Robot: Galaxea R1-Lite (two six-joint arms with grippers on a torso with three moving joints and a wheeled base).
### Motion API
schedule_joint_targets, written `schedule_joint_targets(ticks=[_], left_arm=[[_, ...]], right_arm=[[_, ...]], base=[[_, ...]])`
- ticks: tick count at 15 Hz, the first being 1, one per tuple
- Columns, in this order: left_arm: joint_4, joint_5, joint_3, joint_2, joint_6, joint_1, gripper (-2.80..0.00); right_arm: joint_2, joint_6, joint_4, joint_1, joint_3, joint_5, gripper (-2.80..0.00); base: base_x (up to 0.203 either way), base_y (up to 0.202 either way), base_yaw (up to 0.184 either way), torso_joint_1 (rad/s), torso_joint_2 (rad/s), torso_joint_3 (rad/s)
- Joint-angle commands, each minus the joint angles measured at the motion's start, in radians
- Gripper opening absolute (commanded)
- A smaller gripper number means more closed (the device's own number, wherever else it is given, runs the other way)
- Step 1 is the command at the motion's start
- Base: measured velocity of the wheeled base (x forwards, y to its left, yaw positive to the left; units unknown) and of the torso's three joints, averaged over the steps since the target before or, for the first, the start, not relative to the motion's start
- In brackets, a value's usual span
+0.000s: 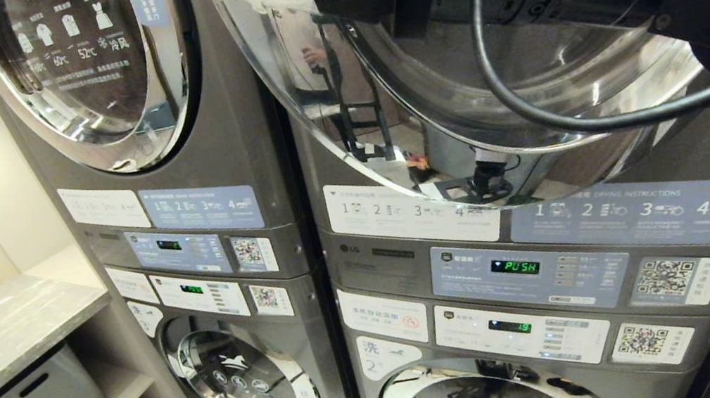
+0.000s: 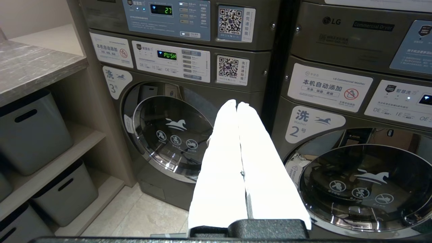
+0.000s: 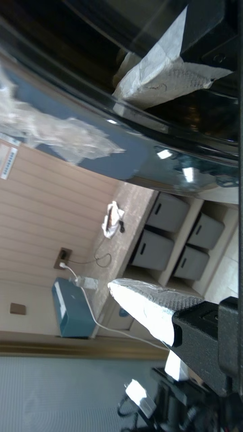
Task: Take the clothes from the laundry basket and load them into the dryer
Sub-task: Open the dryer
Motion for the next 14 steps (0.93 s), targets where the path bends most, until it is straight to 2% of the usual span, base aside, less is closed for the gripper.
schedule_joint_targets(ticks=[1,4,7,9,12,14], left_arm=[[0.0,0.001,0.0,0.0,0.0,0.0,-2.8],[0.0,0.001,0.0,0.0,0.0,0.0,-2.8],[-0.001,0.001,0.0,0.0,-0.001,0.001,-2.8],[-0.002,0.001,0.0,0.0,-0.002,0.0,-2.8],[-0.002,0.001,0.0,0.0,-0.005,0.0,-2.8],[-0.002,0.001,0.0,0.0,-0.005,0.0,-2.8]], right_arm=[[-0.083,0.0,-0.003,0.001,0.077,0.007,0.0],[-0.232,0.033,-0.006,-0.018,0.216,-0.017,0.0],[-0.375,0.124,-0.005,-0.039,0.304,-0.075,0.0],[-0.419,0.163,0.001,-0.042,0.318,-0.235,0.0],[-0.472,0.221,0.006,-0.042,0.323,-0.55,0.0],[-0.542,0.248,0.048,-0.048,0.335,-0.642,0.0]], base=[[0.0,0.0,0.0,0.0,0.0,0.0],[0.0,0.0,0.0,0.0,0.0,0.0],[0.0,0.0,0.0,0.0,0.0,0.0],[0.0,0.0,0.0,0.0,0.0,0.0],[0.0,0.0,0.0,0.0,0.0,0.0],[0.0,0.0,0.0,0.0,0.0,0.0]])
